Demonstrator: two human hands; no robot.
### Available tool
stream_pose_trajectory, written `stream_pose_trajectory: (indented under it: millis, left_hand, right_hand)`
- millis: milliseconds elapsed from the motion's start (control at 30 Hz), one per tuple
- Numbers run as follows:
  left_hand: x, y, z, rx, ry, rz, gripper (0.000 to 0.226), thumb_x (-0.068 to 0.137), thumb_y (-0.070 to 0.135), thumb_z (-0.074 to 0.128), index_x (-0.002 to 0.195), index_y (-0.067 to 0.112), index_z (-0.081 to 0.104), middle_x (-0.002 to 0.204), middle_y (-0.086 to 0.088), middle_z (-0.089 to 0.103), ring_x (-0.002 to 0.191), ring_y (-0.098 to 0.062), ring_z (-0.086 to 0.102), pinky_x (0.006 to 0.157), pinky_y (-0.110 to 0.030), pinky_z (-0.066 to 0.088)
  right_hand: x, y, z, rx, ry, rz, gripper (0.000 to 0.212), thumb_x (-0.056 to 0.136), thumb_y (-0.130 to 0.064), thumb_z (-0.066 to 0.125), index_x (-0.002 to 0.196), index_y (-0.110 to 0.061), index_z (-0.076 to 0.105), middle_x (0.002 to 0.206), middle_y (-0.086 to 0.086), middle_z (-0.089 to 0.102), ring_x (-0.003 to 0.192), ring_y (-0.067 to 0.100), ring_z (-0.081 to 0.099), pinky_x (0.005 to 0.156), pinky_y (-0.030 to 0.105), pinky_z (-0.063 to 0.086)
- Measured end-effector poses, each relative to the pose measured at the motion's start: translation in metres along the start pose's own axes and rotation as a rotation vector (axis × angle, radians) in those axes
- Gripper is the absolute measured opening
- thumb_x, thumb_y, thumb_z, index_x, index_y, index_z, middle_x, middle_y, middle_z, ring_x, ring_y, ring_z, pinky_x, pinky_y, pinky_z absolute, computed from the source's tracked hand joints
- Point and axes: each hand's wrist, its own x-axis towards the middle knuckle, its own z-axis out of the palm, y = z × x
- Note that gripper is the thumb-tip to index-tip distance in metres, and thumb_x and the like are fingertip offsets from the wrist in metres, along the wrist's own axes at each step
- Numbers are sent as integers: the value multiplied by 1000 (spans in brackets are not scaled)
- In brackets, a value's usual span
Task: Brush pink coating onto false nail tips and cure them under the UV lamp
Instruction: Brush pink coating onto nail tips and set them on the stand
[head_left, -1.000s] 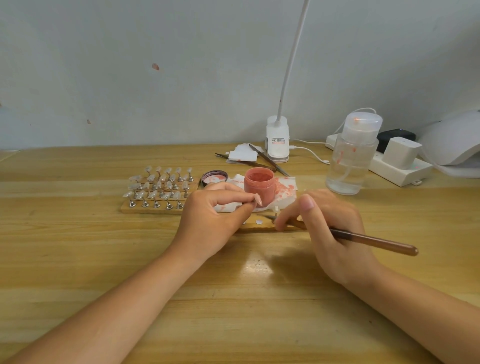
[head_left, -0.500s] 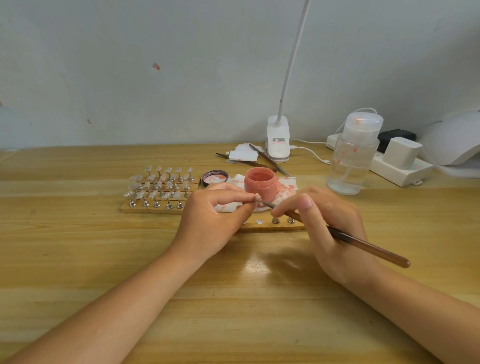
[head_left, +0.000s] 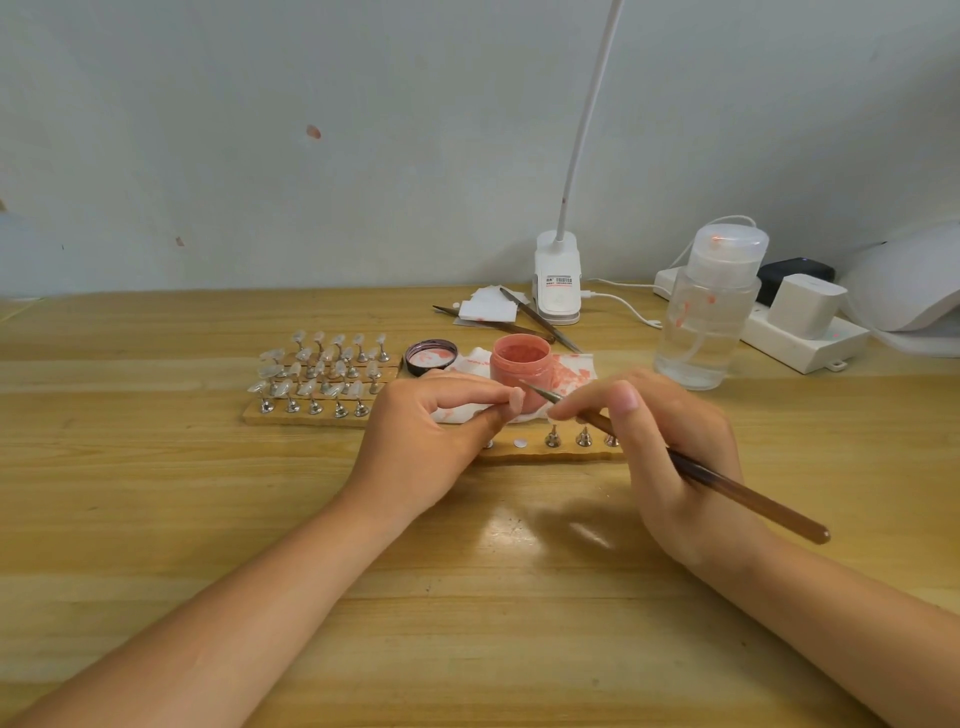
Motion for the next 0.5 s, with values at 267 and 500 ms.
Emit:
stream_pose_trajectory:
  millis: [267,500]
  left_hand:
    - [0,-2,-1,-4,2,-22,8,69,27,67,75,33,70,73,28,67,81,4,65,74,-8,45]
    - [0,-2,-1,12,24,-14,14,69,12,72,71,26,70,72,17,69,80,2,63,78,-7,42]
  right_hand:
    - [1,-2,0,27,7,20,45,93,-25,31,76,-6,69,75,1,67,75,18,63,67,38,48]
    - [-1,-2,-3,69,-3,34,51,93,-25,29,65,-5,67,66,2,64,66,10,59,65,26,44]
